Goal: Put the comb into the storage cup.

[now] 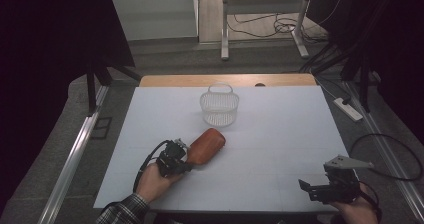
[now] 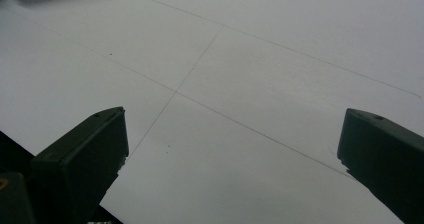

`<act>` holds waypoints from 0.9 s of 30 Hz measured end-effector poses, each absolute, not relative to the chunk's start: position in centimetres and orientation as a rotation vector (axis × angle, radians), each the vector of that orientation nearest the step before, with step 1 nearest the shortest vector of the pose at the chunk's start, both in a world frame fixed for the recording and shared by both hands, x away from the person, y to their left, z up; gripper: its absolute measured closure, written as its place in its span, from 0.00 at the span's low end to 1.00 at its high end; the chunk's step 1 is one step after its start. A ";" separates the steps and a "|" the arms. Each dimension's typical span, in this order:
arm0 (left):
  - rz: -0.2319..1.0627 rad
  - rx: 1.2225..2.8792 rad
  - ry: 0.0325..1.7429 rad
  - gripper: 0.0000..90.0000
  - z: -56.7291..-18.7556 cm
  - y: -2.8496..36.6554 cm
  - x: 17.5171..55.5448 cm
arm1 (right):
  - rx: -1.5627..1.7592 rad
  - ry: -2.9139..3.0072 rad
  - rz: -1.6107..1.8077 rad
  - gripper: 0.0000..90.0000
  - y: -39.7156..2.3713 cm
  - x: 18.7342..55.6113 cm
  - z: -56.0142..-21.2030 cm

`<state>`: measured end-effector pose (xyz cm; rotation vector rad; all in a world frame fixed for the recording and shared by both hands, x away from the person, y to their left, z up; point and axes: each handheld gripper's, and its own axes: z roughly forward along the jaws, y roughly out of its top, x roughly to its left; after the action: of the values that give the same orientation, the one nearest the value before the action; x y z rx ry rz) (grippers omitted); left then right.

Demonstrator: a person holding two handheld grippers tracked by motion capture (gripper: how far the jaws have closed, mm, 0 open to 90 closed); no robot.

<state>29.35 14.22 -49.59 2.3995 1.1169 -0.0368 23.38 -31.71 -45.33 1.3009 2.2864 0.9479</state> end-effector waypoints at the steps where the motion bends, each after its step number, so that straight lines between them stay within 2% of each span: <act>1: -0.038 2.398 1.116 0.99 -49.6 14.3 29.3 | 1.301 2.286 0.948 0.00 -31.7 23.4 -45.3; 5: -0.018 2.381 1.131 0.94 -49.2 14.7 28.9 | 1.297 2.288 0.948 0.00 -31.7 23.4 -45.3; 6: -0.010 2.374 1.136 0.86 -49.1 14.9 28.8 | 1.297 2.288 0.949 0.00 -31.7 23.4 -45.3; 8: 0.009 2.357 1.143 0.85 -48.9 15.3 28.7 | 1.298 2.288 0.950 0.00 -31.7 23.4 -45.3; 10: 0.025 2.338 1.146 0.72 -48.8 15.7 28.6 | 1.298 2.288 0.950 0.00 -31.7 23.4 -45.3; 12: 0.050 2.340 1.159 0.70 -48.9 16.1 28.6 | 1.297 2.289 0.951 0.00 -31.7 23.4 -45.3; 13: 0.057 2.340 1.163 0.62 -48.9 16.2 28.6 | 1.297 2.289 0.951 0.00 -31.7 23.4 -45.3; 15: 0.066 2.335 1.178 0.56 -49.0 16.5 28.7 | 1.297 2.288 0.951 0.00 -31.7 23.4 -45.3; 24: 0.073 2.316 1.180 0.14 -49.0 16.9 29.2 | 1.297 2.290 0.948 0.00 -31.7 23.4 -45.3; 27: 0.054 2.291 1.198 0.07 -49.1 17.0 29.5 | 1.296 2.291 0.947 0.00 -31.7 23.4 -45.3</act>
<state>29.48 17.03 -49.07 2.2907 1.1977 0.0540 23.42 -31.67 -45.32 1.2962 2.2915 0.9469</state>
